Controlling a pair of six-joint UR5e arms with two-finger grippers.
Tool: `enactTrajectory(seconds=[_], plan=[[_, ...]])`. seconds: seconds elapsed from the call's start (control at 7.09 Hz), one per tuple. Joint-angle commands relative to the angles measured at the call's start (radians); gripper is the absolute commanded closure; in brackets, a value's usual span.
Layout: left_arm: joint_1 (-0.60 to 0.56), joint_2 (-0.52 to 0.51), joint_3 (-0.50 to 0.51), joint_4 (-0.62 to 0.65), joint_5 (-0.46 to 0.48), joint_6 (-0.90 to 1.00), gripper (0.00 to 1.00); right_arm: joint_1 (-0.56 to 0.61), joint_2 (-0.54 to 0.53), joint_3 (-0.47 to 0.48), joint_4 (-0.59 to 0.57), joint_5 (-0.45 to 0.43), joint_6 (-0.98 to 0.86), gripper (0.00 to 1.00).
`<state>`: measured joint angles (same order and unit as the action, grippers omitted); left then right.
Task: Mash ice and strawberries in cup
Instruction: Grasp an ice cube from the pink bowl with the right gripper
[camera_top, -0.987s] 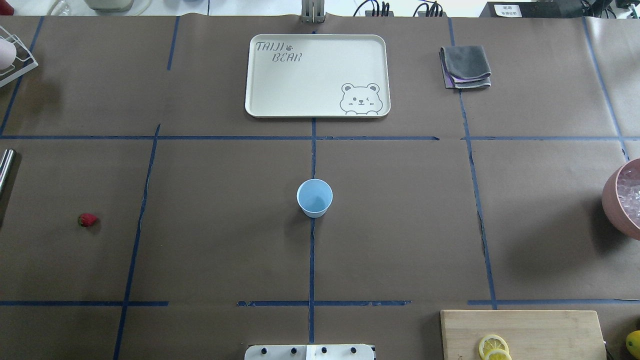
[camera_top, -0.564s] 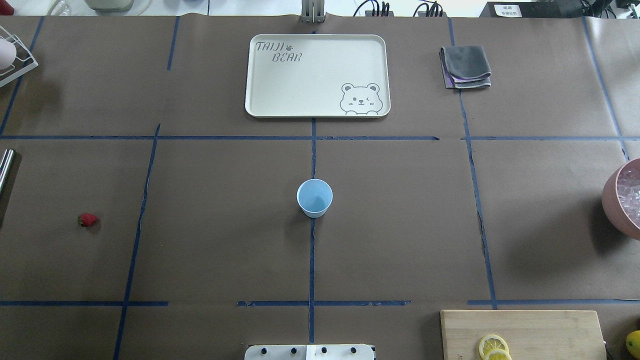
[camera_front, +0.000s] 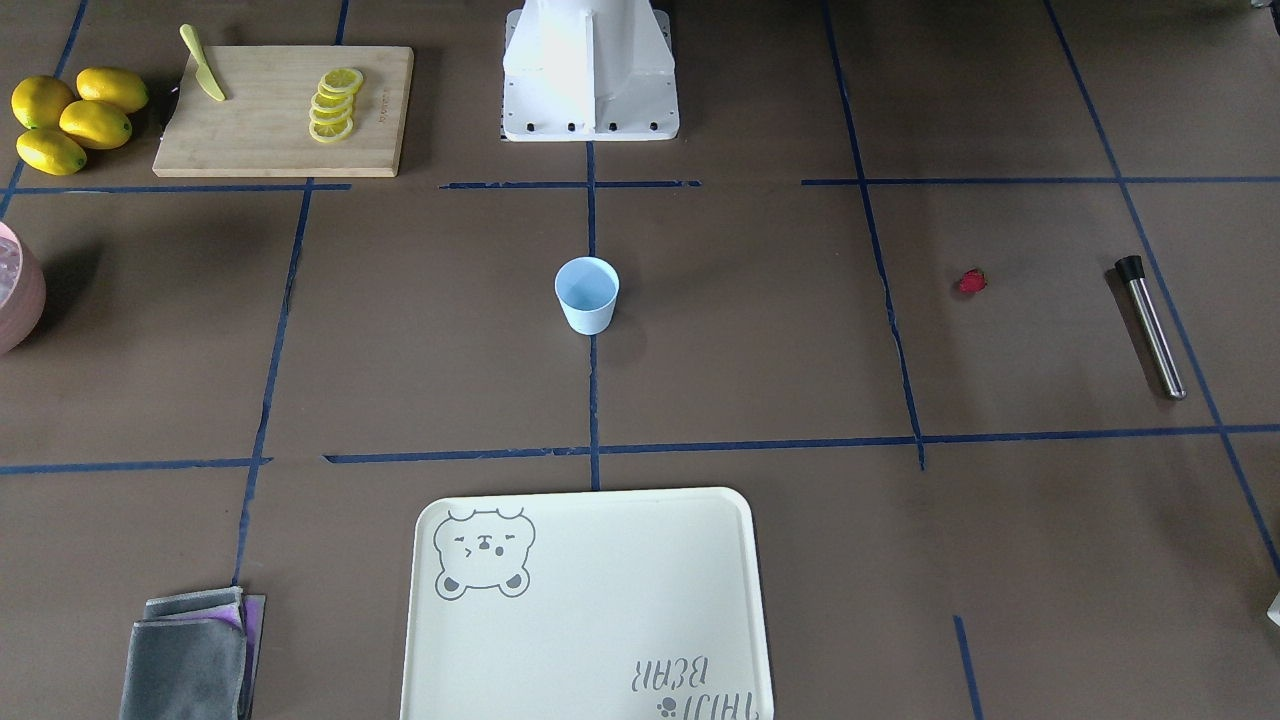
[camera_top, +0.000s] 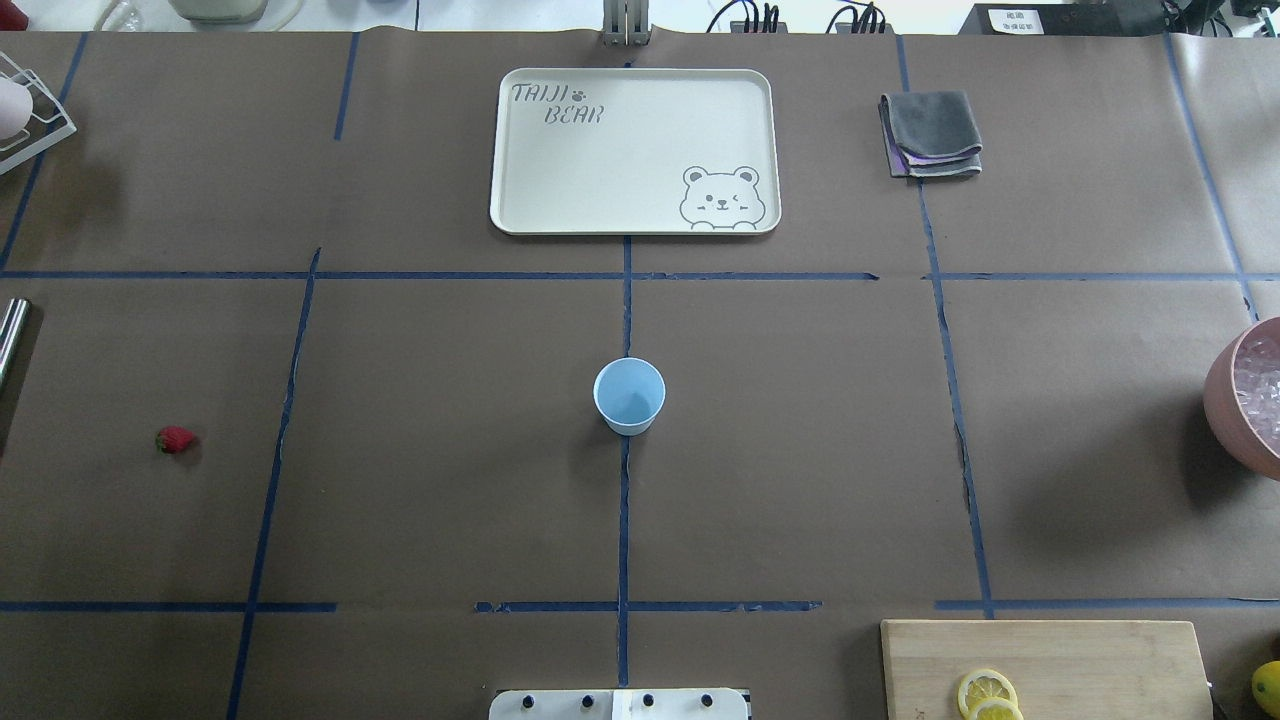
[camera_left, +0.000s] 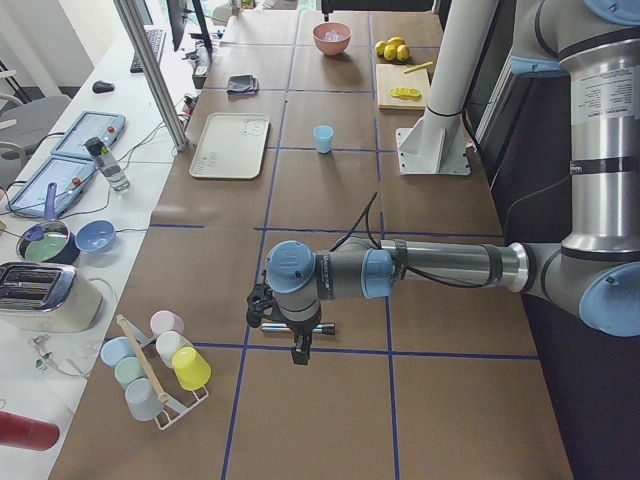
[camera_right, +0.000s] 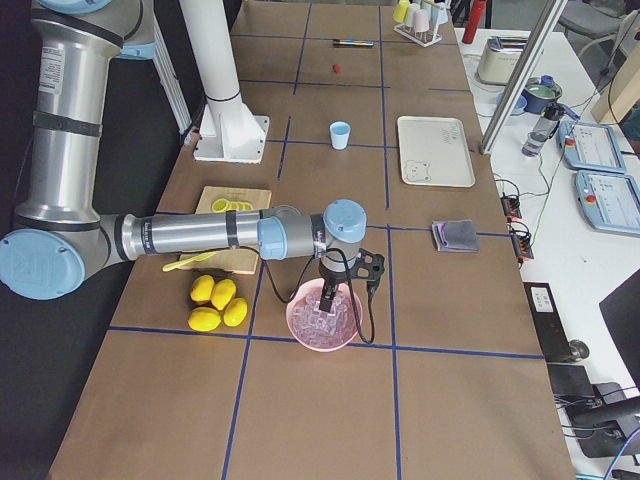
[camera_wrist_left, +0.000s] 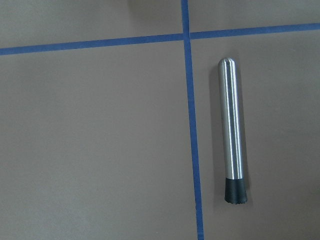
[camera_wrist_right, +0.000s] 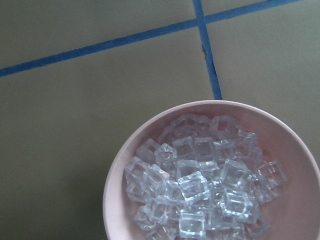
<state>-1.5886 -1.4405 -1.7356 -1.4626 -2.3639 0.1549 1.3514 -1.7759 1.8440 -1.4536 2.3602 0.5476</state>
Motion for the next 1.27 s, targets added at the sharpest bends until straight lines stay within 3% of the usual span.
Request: enactTrajectory(seconds=[0.0,1.13], plan=[[-0.001,0.0,0.001,-0.001,0.0,0.002,0.0,-0.098,-0.057,-0.005,0.194,-0.027,0.228,0.05],[-0.001,0.0,-0.004,-0.008,0.0,0.003,0.0,-0.15,-0.06,-0.058,0.205,-0.084,0.292,0.15]])
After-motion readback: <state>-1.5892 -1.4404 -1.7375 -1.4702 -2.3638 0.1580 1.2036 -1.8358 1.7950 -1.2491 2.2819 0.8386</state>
